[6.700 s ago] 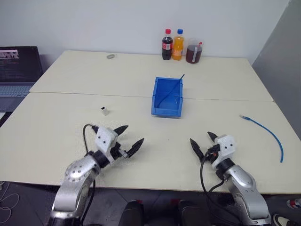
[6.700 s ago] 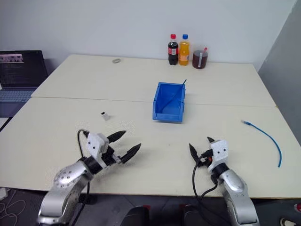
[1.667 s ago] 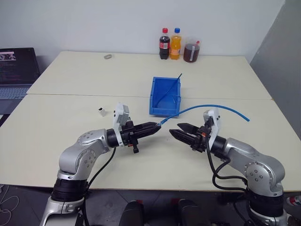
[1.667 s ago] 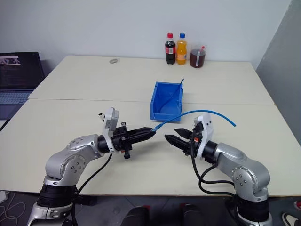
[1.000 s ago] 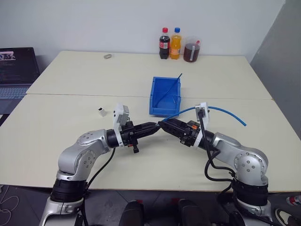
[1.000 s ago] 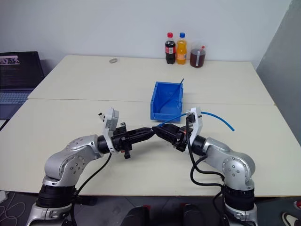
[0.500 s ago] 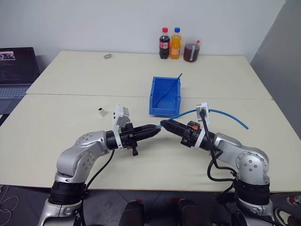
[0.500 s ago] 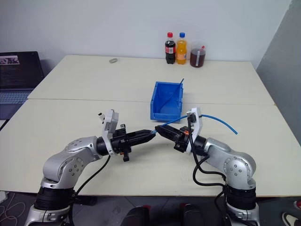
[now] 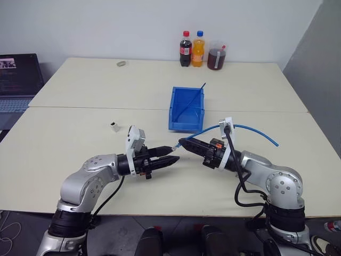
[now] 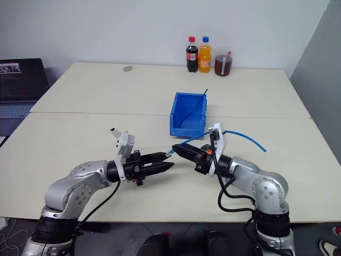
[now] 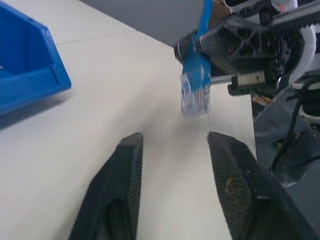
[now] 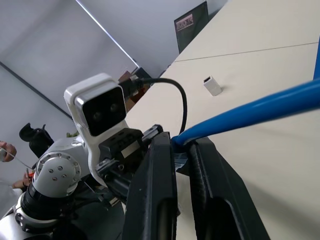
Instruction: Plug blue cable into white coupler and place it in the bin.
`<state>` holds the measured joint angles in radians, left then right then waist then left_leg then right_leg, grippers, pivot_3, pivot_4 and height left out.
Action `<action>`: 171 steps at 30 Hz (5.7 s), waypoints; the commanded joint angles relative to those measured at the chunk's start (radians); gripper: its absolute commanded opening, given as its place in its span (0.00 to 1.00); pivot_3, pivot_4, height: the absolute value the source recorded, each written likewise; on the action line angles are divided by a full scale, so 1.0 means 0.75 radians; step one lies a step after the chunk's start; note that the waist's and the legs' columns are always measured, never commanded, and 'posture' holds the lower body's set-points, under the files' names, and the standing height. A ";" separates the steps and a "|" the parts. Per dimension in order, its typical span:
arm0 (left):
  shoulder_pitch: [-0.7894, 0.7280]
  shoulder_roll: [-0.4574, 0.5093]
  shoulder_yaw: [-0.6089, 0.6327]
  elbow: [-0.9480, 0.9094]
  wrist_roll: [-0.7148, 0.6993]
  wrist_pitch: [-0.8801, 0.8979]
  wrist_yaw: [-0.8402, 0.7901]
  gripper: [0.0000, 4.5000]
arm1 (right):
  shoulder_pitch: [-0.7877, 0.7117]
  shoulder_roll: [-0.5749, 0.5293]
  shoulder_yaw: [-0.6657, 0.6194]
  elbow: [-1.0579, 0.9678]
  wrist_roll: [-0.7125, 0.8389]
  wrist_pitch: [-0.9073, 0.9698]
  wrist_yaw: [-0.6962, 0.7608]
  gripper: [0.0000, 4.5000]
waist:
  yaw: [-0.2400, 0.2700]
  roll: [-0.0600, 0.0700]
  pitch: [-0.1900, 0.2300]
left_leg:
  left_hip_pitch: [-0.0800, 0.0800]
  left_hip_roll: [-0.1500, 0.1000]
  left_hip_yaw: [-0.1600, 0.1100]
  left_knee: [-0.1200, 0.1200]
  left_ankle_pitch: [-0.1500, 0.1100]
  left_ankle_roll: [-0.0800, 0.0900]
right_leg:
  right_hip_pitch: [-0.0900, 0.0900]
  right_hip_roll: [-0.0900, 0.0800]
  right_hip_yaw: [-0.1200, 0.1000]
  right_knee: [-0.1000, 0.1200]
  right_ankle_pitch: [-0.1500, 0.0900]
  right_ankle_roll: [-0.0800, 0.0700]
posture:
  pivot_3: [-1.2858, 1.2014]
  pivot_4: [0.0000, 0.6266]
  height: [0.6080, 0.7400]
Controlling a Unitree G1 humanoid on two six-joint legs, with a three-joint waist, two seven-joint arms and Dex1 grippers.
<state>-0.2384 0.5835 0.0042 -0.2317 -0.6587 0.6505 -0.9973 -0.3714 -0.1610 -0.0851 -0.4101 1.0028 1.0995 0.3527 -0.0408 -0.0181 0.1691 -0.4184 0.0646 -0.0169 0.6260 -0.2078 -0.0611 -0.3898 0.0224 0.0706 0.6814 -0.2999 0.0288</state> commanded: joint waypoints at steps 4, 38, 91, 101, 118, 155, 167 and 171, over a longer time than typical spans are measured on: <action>0.146 0.081 0.047 -0.025 0.161 -0.201 0.025 0.83 | -0.008 -0.036 -0.008 -0.015 0.021 -0.049 0.022 0.01 | -0.001 0.000 0.000 | 0.000 0.000 0.000 -0.002 0.000 0.000 | -0.001 0.000 0.000 0.000 0.000 -0.001 | 0.52 0.24 1.00; -0.268 -0.538 0.373 0.365 0.633 -0.067 1.536 1.00 | -0.008 -0.217 -0.027 0.051 -0.029 -0.148 0.096 0.01 | 0.016 -0.010 0.006 | -0.003 -0.001 -0.001 0.001 0.000 0.000 | 0.000 -0.001 -0.001 -0.001 0.001 0.002 | 0.52 0.24 1.00; -0.653 -0.581 0.415 1.054 0.728 -0.423 1.837 0.19 | 0.054 -0.283 -0.056 0.011 -0.011 -0.146 0.090 0.01 | 0.016 -0.012 0.006 | -0.004 -0.002 -0.001 0.001 0.000 -0.001 | 0.000 -0.002 -0.002 -0.001 0.003 0.000 | 0.52 0.24 1.00; -0.256 -0.420 0.218 0.555 0.661 -0.195 1.283 0.18 | 0.071 -0.291 -0.070 -0.011 -0.017 -0.153 0.084 0.01 | 0.009 -0.011 0.006 | -0.002 -0.002 0.001 0.000 0.000 -0.001 | 0.000 -0.002 -0.001 0.000 0.004 -0.002 | 0.52 0.24 1.00; -0.257 0.071 -0.215 0.444 0.505 -0.545 -0.183 0.18 | 0.087 -0.502 0.167 -0.132 -0.317 -0.343 0.305 0.01 | 0.014 -0.011 0.008 | -0.002 -0.002 0.001 -0.001 0.000 0.000 | 0.000 -0.003 -0.002 -0.002 0.001 -0.002 | 0.52 0.24 1.00; -0.414 -0.019 -0.480 0.821 0.777 -0.937 -0.547 0.18 | -0.136 -0.397 0.697 0.223 -1.001 -0.864 0.668 0.01 | 0.017 -0.011 0.007 | -0.001 -0.001 -0.001 0.003 0.000 0.000 | 0.001 -0.001 -0.003 0.001 0.001 -0.001 | 0.52 0.24 1.00; -0.418 -0.036 -0.471 0.845 0.792 -0.903 -0.490 0.18 | -0.137 -0.389 0.732 0.186 -1.086 -0.902 0.706 0.01 | 0.018 -0.010 0.006 | 0.001 -0.001 -0.001 0.004 0.000 0.000 | 0.003 -0.001 -0.003 0.002 0.001 0.000 | 0.52 0.24 1.00; -0.419 -0.029 -0.478 0.848 0.804 -0.897 -0.488 0.18 | -0.150 -0.389 0.732 0.181 -1.114 -0.919 0.712 0.01 | 0.019 -0.010 0.006 | 0.002 -0.001 -0.001 0.004 0.000 0.000 | 0.004 -0.001 -0.003 0.002 0.001 0.001 | 0.52 0.24 1.00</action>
<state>-0.5530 0.5629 -0.3364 0.3748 -0.1103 -0.0421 -1.3947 -0.4652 -0.4508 0.4576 -0.2486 0.1787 0.4217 0.8753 -0.0268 -0.0258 0.1736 -0.4171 0.0639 -0.0177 0.6294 -0.2075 -0.0608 -0.3872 0.0219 0.0685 0.6830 -0.2988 0.0300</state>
